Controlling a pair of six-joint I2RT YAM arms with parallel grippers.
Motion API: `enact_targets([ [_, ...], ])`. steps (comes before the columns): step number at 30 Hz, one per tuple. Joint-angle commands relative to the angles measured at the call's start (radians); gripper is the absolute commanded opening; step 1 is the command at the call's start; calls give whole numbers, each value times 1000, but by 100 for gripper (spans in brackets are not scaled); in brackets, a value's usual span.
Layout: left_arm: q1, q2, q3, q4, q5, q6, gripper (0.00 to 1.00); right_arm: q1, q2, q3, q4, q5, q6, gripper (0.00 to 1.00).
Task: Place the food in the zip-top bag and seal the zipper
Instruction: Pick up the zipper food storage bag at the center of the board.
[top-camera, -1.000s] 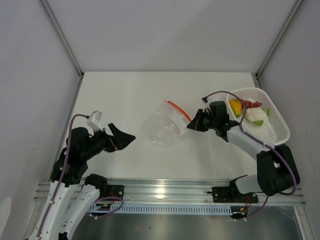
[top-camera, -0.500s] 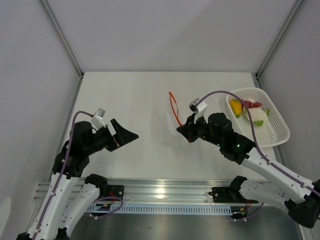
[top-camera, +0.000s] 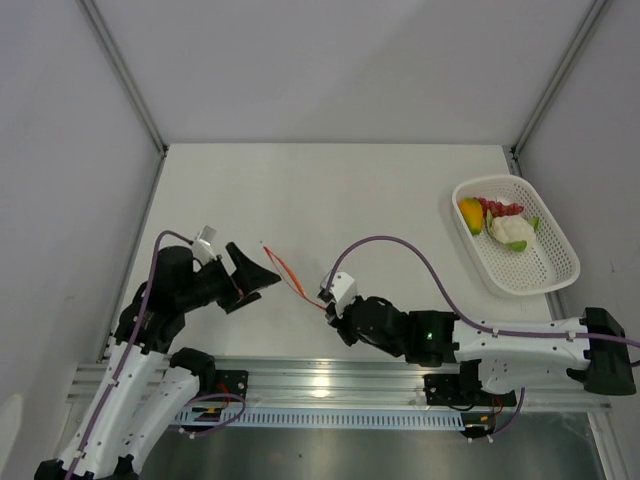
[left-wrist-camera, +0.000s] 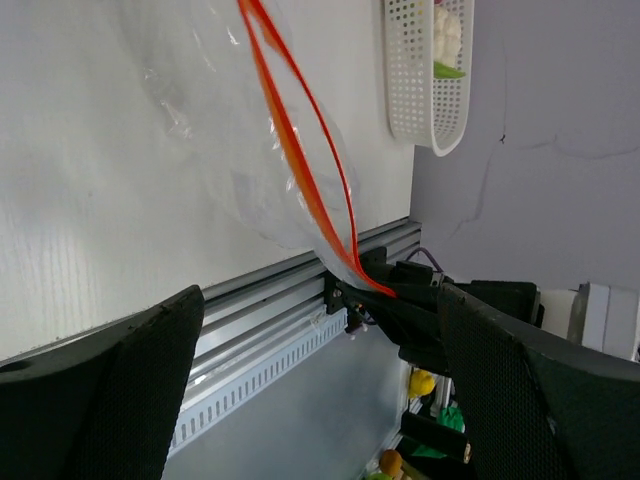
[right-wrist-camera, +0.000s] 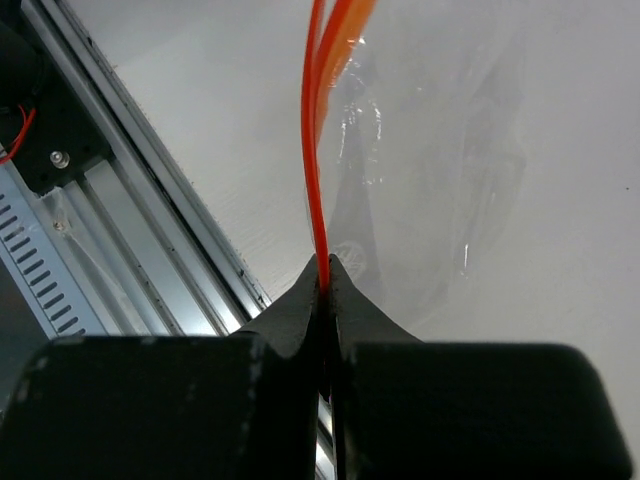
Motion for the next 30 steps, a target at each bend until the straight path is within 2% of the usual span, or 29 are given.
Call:
enact_targets([
  [1, -6, -15, -46, 5, -8, -28, 100, 41, 22, 5, 90, 124, 20, 0],
  [15, -6, -80, -191, 68, -39, -102, 94, 98, 54, 2, 149, 169, 38, 0],
  [30, -6, -61, -155, 106, -62, -137, 95, 156, 101, 4, 163, 201, 66, 0],
])
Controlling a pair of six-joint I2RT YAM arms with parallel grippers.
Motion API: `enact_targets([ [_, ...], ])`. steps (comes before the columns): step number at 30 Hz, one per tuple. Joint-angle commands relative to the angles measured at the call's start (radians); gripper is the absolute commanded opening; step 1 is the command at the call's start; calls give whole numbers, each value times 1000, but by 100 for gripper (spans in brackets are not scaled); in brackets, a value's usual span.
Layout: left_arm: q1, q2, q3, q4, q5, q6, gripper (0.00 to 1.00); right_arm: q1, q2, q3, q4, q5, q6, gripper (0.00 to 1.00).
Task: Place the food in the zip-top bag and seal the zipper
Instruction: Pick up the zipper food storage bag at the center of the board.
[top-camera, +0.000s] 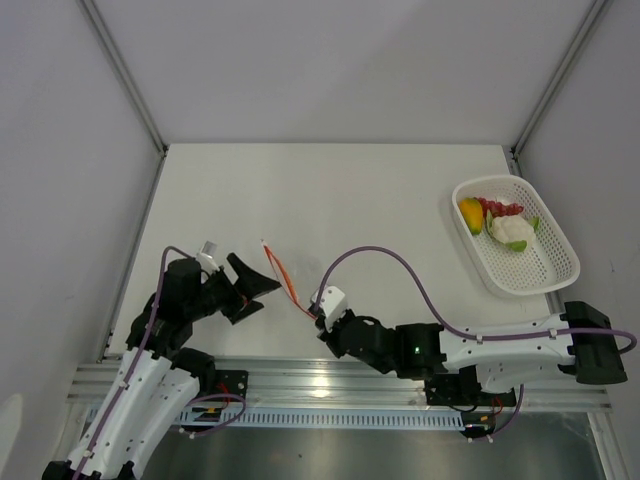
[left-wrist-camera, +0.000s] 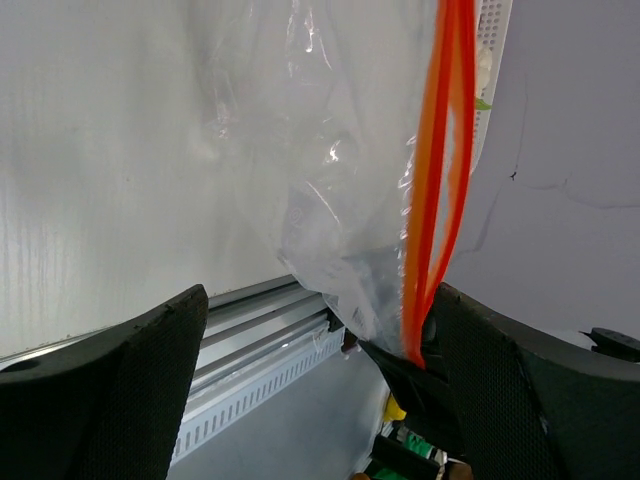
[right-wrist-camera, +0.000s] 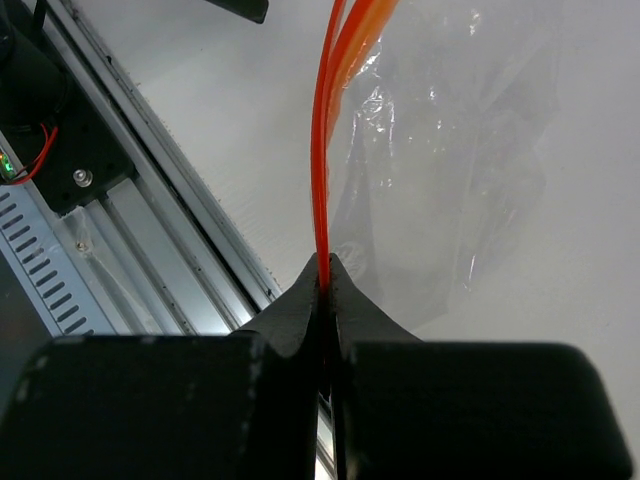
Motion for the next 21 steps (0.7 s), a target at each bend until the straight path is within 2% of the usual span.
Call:
enact_targets([
  [1, -4, 15, 37, 38, -8, -23, 95, 22, 17, 10, 53, 46, 22, 0],
  [21, -4, -7, -12, 56, -13, -22, 94, 30, 6, 1, 50, 69, 36, 0],
])
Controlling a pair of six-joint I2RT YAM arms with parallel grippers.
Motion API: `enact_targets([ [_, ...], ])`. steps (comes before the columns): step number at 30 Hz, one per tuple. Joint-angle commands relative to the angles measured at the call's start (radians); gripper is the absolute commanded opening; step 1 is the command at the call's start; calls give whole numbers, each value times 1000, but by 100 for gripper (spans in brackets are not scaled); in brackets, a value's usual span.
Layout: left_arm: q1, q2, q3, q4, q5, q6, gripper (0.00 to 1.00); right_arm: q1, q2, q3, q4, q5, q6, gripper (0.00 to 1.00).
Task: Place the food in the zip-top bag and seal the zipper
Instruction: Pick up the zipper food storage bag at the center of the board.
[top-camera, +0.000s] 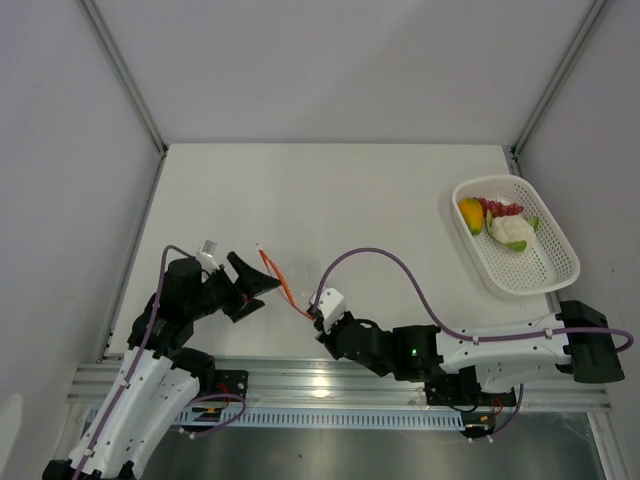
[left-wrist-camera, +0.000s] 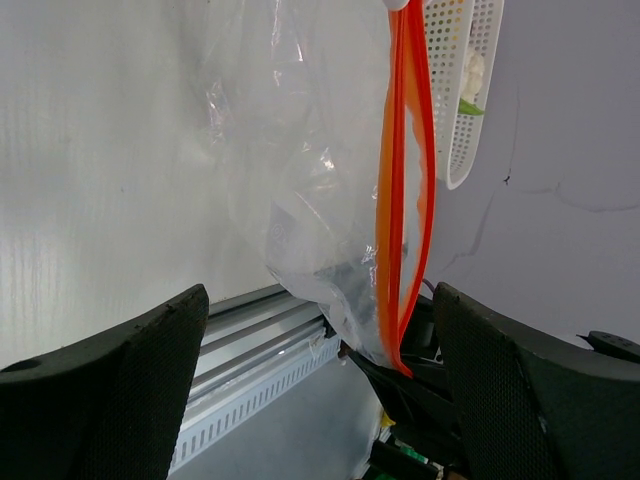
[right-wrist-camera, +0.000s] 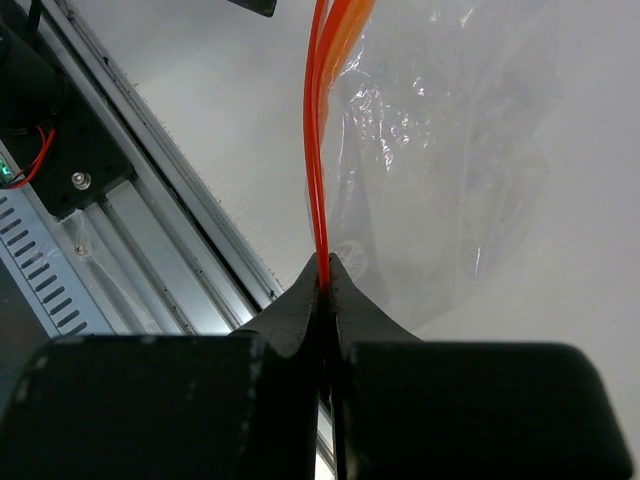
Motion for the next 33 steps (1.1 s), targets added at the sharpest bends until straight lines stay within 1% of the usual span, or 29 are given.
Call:
enact_targets([
  [1, -3, -14, -4, 18, -7, -10, 94, 9, -23, 0, 39, 42, 22, 0],
  [13, -3, 2, -51, 55, -21, -12, 93, 12, -39, -13, 46, 34, 25, 0],
  [20, -3, 42, -45, 78, -19, -9, 92, 12, -24, -13, 46, 26, 21, 0],
  [23, -3, 49, -50, 82, -21, -5, 88, 15, -13, -10, 46, 29, 16, 0],
  [26, -3, 60, -71, 122, -3, -7, 77, 15, 8, -2, 84, 32, 11, 0],
  [27, -3, 71, -79, 179, 36, -10, 70, 15, 14, 4, 85, 32, 10, 0],
  [28, -5, 78, -102, 202, 56, -18, 69, 15, 20, 10, 88, 32, 10, 0],
  [30, -8, 112, -113, 257, 103, -32, 62, 15, 49, 24, 90, 29, 11, 0],
  [33, -26, 143, -111, 271, 110, -24, 61, 15, 91, 59, 84, 37, 24, 0],
])
